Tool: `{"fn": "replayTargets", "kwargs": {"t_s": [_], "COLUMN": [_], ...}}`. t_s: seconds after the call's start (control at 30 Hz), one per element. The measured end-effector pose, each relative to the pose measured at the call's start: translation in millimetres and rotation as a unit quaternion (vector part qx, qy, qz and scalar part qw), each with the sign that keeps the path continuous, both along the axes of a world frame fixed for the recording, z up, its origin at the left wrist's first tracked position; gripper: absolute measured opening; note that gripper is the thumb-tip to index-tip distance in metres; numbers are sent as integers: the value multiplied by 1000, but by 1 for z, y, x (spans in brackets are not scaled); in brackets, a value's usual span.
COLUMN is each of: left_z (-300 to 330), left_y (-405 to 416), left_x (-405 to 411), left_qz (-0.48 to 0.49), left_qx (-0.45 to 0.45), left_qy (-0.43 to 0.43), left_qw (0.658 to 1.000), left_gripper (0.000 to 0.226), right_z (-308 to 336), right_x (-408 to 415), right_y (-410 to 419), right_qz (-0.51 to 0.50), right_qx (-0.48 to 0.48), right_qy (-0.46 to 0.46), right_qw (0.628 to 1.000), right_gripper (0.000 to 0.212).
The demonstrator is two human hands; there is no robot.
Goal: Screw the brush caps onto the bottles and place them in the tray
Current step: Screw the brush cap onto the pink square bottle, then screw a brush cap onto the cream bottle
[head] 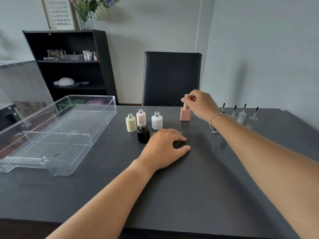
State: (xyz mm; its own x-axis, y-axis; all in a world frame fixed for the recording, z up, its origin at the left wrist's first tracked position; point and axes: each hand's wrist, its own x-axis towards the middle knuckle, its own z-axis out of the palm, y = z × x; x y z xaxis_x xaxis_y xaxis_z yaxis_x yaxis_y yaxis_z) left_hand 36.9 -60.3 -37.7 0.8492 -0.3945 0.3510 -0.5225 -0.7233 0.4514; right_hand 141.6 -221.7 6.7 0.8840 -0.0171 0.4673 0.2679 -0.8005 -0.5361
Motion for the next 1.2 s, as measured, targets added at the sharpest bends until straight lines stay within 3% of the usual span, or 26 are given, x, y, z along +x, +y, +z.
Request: {"fn": "replayTargets", "kwargs": {"t_s": [0.3,0.47,0.63,0.83,1.03,1.2], "left_z": [0,1,3,14,23,30], "left_y": [1,1,4,17,28,41], "left_x": [2,3,1,-5,-8,-5], "left_qz": [-3,-13,-15,45,90,131], "left_qx": [8,2,-86,-207,-272,-325], "left_qy": [-6,-6,-23,-108,-161,-175], "left_qw": [1000,1000,996,971,944,920], "left_gripper": [34,30,21,12,12,20], "right_z": [-7,-19,-27,-29,-36,-36], "right_x": [-25,-67,-100,-110,-102,-97], "right_y": [-6,-21,-46,-74,-78,-76], "right_qz": [-10,-1,-36,-105,-131,-129], "right_qx": [40,54,119,169,146,134], "right_qy": [-7,-39,-77,-125,-21,-2], "right_qw": [999,998,989,972,980,983], "right_gripper": [39,31,15,16,38,24]}}
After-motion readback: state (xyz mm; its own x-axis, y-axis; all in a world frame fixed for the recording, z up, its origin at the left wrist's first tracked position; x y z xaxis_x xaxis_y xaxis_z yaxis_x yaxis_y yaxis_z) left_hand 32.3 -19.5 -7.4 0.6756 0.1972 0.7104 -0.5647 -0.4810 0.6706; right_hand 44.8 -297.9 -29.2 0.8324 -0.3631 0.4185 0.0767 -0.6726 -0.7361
